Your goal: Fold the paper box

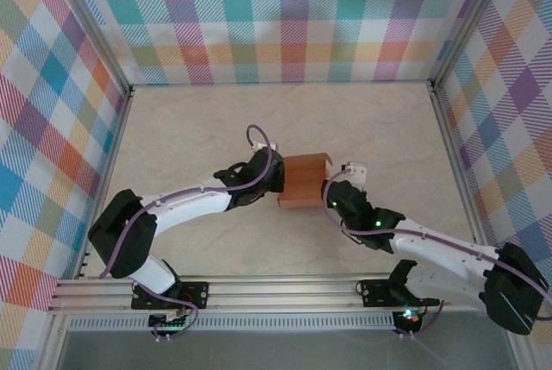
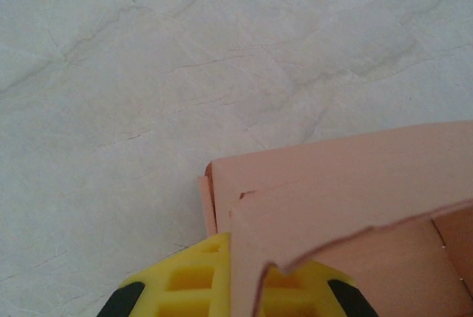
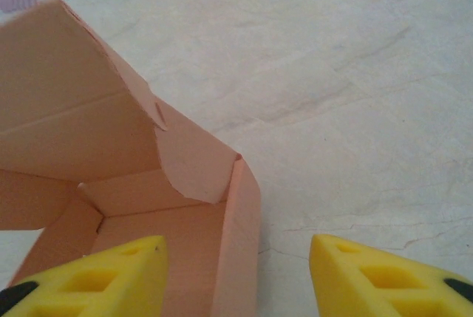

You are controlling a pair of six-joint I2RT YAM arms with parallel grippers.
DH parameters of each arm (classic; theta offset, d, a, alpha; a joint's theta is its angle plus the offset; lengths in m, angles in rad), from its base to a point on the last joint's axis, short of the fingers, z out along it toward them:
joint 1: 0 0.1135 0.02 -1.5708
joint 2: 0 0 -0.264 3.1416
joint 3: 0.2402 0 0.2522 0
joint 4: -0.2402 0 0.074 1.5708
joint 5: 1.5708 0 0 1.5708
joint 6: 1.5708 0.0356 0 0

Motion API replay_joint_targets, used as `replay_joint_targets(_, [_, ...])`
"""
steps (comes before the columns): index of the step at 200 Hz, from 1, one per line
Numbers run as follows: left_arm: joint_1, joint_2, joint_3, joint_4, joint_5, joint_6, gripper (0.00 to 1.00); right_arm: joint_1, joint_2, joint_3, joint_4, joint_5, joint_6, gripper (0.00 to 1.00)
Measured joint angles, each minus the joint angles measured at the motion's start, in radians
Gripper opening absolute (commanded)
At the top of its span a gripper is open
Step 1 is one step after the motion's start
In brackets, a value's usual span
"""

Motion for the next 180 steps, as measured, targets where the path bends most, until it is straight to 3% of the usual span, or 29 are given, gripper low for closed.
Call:
replay_joint_targets(56, [-0.029, 0.013, 0.0, 0.011, -0.061, 0.006, 0.0, -0.064, -0.151, -0.021, 0.001, -0.065, -0.08, 0.55])
replay_joint_targets(106, [-0.069, 0.018, -0.014, 0.035, -0.127, 0.012, 0.0, -0.325, -0.218, 0.005, -0.053, -0.25, 0.037, 0.59])
replay_joint_targets(138, [-0.101, 0.02, -0.034, 0.067, -0.173, 0.03, 0.0, -0.488, -0.137, 0.076, -0.111, -0.426, 0.109, 0.69])
replay_joint_targets(180, [-0.143, 0.042, -0.061, 0.12, -0.247, 0.038, 0.0, -0.555, 0.044, 0.192, -0.149, -0.619, 0.127, 0.73])
